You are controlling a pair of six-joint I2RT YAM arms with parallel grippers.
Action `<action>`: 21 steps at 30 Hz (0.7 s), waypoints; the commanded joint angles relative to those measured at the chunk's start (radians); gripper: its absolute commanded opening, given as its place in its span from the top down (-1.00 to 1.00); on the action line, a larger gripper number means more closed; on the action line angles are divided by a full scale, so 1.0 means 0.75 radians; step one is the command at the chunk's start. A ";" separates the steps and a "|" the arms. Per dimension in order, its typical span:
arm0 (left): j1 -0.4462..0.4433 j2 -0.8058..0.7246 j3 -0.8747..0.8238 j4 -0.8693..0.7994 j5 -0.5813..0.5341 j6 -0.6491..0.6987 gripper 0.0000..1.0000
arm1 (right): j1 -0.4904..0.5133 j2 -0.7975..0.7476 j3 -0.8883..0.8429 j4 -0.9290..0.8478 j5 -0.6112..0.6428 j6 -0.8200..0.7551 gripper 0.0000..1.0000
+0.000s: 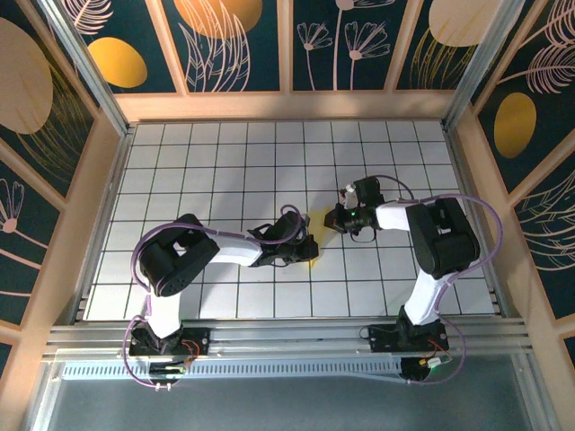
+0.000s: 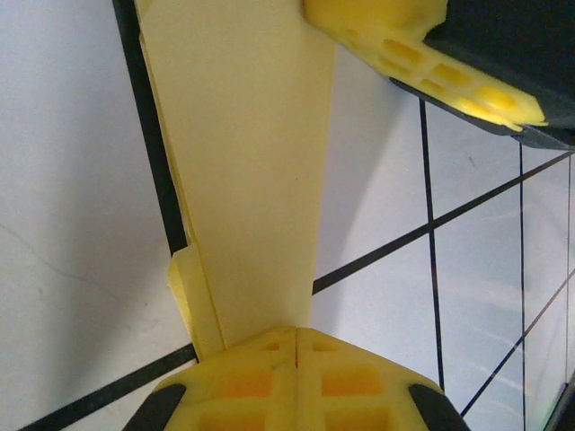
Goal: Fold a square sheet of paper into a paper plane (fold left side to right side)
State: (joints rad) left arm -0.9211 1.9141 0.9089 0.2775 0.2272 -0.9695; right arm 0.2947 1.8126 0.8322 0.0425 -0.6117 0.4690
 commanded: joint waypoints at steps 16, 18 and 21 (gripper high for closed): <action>-0.009 0.080 -0.087 -0.287 0.012 -0.008 1.00 | -0.182 0.218 0.232 0.058 0.157 -0.059 1.00; -0.010 0.076 -0.083 -0.287 0.012 -0.011 1.00 | -0.195 0.239 0.261 0.048 0.153 -0.062 1.00; -0.009 0.071 -0.079 -0.284 0.010 -0.012 1.00 | -0.208 0.256 0.314 0.013 0.147 -0.073 1.00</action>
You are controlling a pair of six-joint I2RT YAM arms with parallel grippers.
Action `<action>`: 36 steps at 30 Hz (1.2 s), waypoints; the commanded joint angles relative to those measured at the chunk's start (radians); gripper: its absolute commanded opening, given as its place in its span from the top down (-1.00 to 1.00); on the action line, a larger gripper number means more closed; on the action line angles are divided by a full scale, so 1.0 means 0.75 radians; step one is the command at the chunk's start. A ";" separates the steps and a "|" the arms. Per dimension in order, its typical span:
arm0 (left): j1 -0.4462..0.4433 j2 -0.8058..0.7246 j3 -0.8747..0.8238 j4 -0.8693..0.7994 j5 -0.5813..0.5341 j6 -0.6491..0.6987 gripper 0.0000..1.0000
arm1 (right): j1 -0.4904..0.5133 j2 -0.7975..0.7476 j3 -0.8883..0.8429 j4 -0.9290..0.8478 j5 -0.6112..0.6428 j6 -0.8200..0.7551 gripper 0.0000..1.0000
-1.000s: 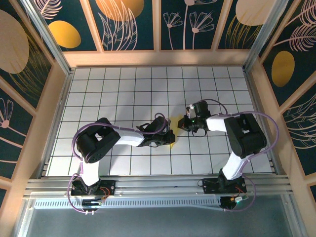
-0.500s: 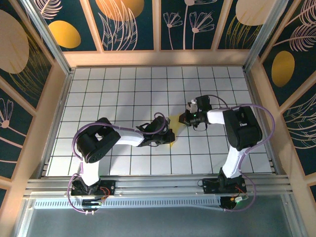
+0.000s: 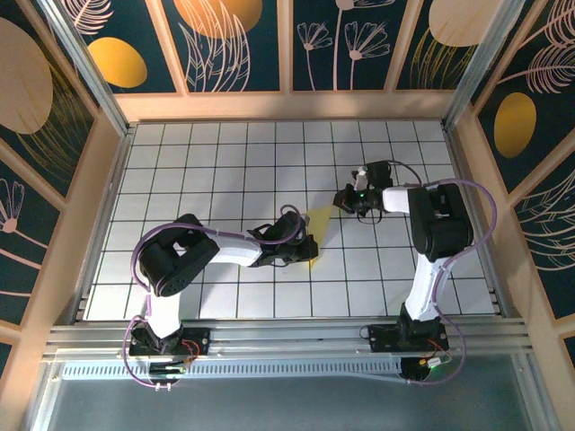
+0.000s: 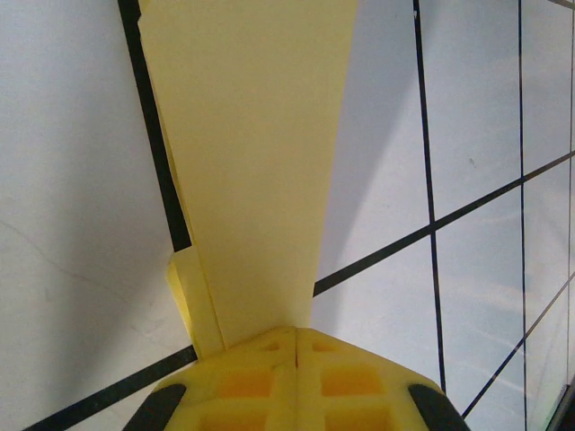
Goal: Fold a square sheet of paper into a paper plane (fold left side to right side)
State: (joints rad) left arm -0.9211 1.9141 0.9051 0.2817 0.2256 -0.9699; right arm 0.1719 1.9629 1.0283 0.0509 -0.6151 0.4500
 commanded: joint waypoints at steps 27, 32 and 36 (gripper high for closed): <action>-0.010 0.074 -0.026 -0.275 0.013 -0.015 1.00 | 0.333 -0.399 -0.466 0.202 0.068 0.271 1.00; -0.009 0.072 -0.028 -0.275 0.008 -0.014 1.00 | 0.373 -0.366 -0.463 0.233 0.065 0.292 1.00; -0.009 0.068 -0.031 -0.270 0.008 -0.016 1.00 | 0.381 -0.327 -0.469 0.247 0.070 0.296 1.00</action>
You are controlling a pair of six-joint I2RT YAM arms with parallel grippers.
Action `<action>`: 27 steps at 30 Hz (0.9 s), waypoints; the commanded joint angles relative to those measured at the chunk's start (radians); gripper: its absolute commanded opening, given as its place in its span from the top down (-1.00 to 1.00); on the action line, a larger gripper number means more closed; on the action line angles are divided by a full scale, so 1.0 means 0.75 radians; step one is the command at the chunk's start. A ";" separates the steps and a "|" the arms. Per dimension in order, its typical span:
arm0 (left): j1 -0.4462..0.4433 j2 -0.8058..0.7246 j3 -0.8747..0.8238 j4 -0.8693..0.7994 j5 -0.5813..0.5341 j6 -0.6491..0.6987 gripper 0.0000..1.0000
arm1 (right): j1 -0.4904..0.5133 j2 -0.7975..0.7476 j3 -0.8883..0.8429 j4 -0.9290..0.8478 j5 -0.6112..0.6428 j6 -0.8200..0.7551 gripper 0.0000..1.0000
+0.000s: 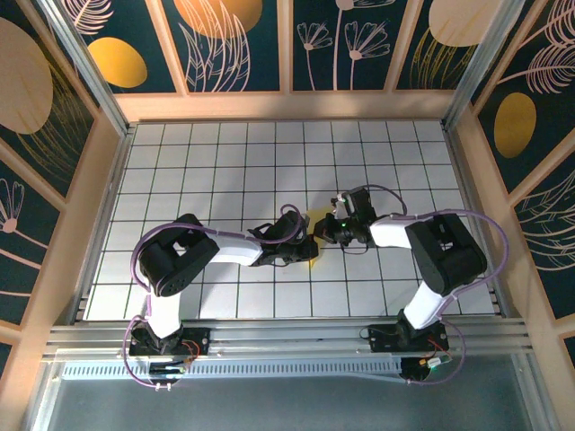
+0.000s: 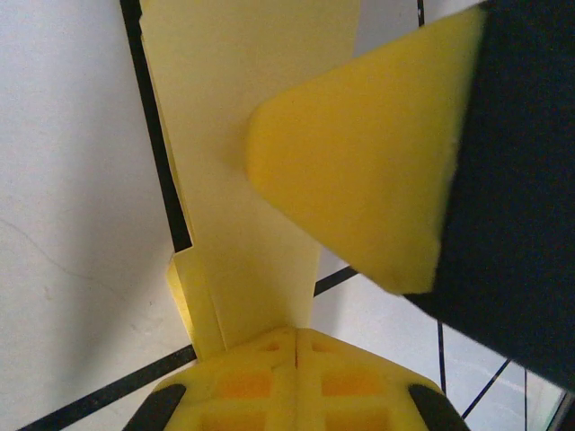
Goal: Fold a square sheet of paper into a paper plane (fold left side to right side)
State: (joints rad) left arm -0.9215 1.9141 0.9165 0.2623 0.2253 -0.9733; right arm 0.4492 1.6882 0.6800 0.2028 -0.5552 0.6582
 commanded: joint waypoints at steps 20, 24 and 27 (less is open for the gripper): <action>0.001 -0.051 0.038 -0.315 -0.023 0.038 0.83 | 0.017 0.188 -0.061 -0.037 0.037 -0.025 1.00; 0.025 -0.119 0.066 -0.342 -0.032 0.059 0.73 | 0.028 0.195 -0.044 -0.060 0.044 -0.041 1.00; 0.038 -0.178 0.067 -0.335 -0.033 0.068 0.67 | 0.032 0.197 -0.038 -0.070 0.051 -0.047 1.00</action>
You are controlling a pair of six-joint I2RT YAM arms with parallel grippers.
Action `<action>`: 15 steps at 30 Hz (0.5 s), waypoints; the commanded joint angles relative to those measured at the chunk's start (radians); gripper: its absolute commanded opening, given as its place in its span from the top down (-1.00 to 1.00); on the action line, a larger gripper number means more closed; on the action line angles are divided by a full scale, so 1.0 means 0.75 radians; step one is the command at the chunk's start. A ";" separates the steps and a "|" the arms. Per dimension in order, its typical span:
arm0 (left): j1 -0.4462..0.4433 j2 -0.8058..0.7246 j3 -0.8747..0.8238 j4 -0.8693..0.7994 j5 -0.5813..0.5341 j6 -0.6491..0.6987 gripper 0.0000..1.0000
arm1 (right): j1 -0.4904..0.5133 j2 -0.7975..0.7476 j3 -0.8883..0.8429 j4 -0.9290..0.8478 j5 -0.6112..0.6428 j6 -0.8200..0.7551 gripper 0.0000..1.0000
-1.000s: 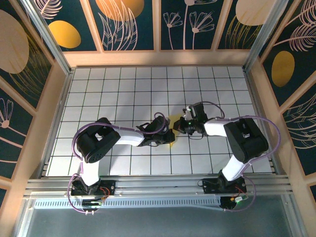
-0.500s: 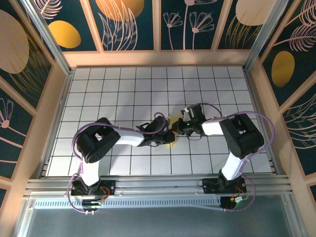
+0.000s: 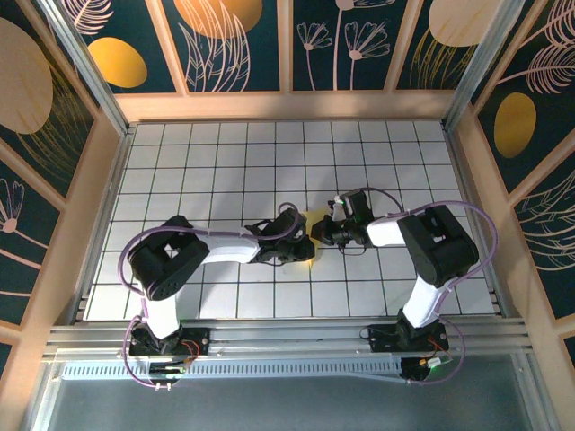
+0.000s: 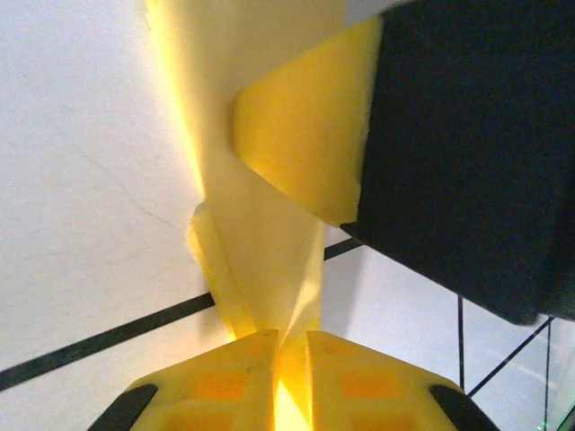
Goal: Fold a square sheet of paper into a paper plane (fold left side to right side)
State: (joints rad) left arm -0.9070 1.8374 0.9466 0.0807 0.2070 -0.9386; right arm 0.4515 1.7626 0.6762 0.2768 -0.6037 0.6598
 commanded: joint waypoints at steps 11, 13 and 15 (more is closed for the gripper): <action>0.021 -0.265 -0.126 0.071 0.099 -0.086 0.72 | 0.031 0.108 -0.032 -0.173 0.122 -0.066 1.00; 0.022 -0.278 -0.180 0.141 0.140 -0.124 0.76 | 0.031 0.109 -0.032 -0.173 0.122 -0.069 1.00; 0.021 -0.276 -0.220 0.214 0.186 -0.156 0.81 | 0.031 0.109 -0.030 -0.173 0.125 -0.072 1.00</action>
State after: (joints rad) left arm -0.8921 1.6382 0.8242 0.1577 0.2794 -0.9928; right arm 0.4538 1.7664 0.6804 0.2760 -0.6041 0.6441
